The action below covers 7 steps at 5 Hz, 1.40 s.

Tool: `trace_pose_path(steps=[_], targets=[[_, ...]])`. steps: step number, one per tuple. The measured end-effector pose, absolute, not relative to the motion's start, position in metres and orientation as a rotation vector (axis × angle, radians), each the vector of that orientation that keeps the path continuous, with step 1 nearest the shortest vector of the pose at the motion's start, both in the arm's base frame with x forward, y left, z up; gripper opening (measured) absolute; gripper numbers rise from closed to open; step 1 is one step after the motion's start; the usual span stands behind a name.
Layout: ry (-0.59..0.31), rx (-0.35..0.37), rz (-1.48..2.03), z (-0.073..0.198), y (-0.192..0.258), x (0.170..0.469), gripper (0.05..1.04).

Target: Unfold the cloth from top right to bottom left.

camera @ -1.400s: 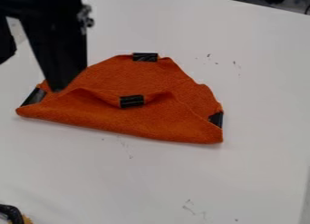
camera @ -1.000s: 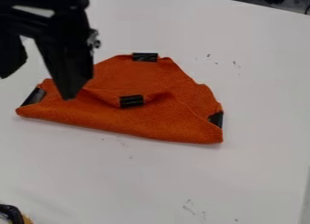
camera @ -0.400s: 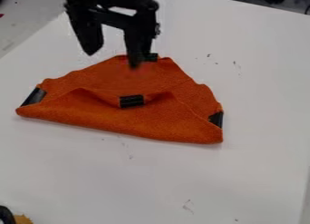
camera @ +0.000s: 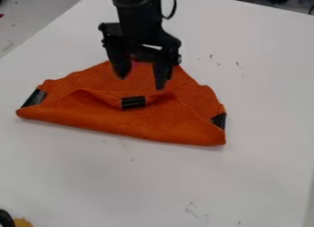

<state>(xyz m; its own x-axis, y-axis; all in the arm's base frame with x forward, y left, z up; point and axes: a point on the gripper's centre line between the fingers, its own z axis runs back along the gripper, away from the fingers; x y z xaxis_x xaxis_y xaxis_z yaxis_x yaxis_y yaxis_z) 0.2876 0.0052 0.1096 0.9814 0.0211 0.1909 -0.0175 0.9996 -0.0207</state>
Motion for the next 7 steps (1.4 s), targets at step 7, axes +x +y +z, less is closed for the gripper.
trace_pose_path(steps=[7], targets=[[-0.110,0.009,-0.009,0.025,0.036,0.343,0.981]])
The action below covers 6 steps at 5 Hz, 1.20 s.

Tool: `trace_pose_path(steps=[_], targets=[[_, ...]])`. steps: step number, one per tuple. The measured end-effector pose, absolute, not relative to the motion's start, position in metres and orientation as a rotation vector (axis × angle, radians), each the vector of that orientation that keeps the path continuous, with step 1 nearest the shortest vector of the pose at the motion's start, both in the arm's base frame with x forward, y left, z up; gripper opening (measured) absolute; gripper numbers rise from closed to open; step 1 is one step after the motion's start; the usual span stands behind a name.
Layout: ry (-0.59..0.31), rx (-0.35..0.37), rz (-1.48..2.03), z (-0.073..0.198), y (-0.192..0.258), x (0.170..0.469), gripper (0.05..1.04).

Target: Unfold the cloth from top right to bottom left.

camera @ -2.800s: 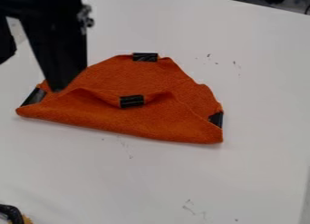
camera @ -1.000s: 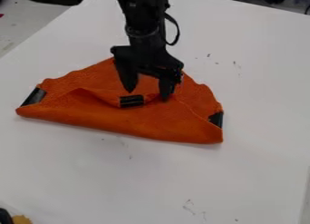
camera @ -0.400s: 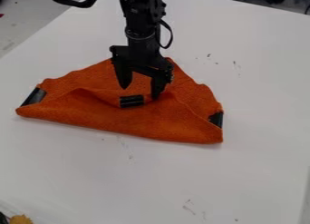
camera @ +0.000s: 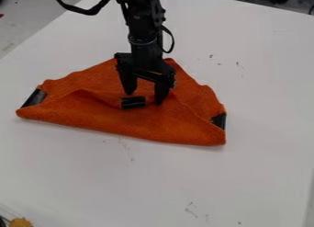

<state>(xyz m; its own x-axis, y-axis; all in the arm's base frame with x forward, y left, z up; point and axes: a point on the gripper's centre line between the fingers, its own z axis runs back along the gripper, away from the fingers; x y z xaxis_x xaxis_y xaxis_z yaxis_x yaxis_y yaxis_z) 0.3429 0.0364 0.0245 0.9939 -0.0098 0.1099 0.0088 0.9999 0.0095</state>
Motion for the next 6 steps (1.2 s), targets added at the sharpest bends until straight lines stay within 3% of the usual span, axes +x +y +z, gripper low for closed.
trace_pose_path(steps=[1,3,4,5,6], targets=[[-0.102,-0.001,-0.022,0.0212,0.0349,0.3441,0.854],[-0.091,-0.022,-0.023,0.0138,0.0321,0.3460,0.275],[-0.091,-0.030,-0.015,0.0120,0.0311,0.3480,0.157],[-0.096,-0.036,-0.005,0.0121,0.0303,0.3489,0.368],[-0.071,-0.009,-0.025,0.0169,0.0318,0.3491,0.662]])
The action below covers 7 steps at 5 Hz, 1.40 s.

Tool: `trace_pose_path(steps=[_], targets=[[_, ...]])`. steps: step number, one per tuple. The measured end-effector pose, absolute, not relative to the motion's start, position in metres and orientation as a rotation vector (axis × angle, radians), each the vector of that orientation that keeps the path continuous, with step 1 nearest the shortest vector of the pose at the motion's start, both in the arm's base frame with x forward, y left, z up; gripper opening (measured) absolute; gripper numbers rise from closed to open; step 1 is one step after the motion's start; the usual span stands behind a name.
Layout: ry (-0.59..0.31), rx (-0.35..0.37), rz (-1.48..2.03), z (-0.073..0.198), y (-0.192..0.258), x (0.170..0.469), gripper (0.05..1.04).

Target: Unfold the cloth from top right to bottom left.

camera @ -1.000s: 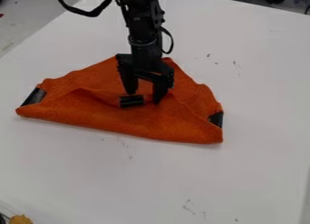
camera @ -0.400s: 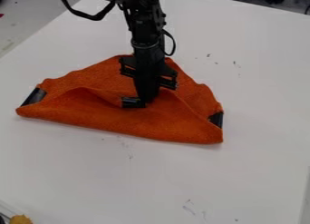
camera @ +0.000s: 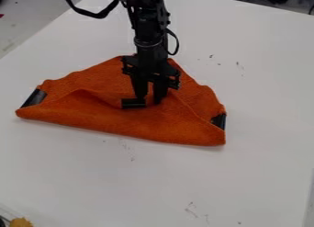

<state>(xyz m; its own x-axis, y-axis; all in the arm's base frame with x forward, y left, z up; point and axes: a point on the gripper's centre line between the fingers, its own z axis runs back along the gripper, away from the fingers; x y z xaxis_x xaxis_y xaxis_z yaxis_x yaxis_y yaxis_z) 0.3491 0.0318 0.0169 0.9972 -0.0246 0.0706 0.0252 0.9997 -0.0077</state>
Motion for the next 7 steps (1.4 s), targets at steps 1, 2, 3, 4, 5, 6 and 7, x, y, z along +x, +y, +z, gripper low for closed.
trace_pose_path(steps=[1,2,3,4,5,6,7], targets=[[-0.046,0.020,-0.044,0.0207,0.0304,0.3488,0.942],[-0.059,0.010,-0.056,0.0208,0.0281,0.3509,0.968],[-0.071,0.003,-0.041,0.0209,0.0296,0.3525,0.730],[-0.068,-0.011,-0.041,0.0143,0.0301,0.3527,0.418],[-0.070,-0.023,-0.032,0.0131,0.0314,0.3532,0.184],[-0.071,-0.022,-0.024,0.0133,0.0321,0.3530,0.067],[-0.041,-0.009,-0.033,0.0136,0.0342,0.3488,0.053]])
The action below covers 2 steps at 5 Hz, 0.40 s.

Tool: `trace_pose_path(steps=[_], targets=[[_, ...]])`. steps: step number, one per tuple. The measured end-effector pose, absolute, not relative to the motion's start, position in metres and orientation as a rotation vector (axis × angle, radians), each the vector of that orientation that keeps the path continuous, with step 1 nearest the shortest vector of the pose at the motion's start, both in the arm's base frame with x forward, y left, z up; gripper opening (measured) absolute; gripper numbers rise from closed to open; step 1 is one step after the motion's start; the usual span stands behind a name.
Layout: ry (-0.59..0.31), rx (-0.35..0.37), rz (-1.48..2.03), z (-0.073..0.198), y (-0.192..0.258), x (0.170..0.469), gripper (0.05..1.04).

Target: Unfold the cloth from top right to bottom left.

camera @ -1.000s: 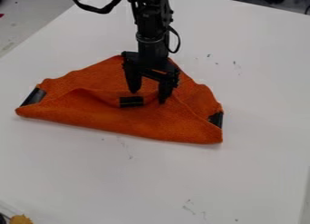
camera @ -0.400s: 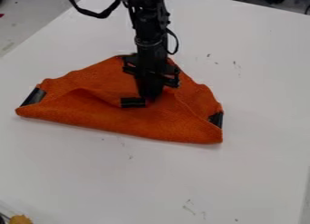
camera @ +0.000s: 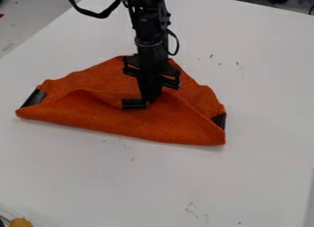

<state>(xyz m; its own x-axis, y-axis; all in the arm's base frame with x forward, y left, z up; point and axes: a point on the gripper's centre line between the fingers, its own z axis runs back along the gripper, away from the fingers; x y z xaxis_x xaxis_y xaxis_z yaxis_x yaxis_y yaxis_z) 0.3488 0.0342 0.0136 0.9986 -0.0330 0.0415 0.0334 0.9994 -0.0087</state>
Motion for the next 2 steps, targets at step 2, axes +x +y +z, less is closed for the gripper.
trace_pose_path(steps=[2], targets=[[-0.044,0.157,-0.122,0.087,0.023,0.335,0.053]])
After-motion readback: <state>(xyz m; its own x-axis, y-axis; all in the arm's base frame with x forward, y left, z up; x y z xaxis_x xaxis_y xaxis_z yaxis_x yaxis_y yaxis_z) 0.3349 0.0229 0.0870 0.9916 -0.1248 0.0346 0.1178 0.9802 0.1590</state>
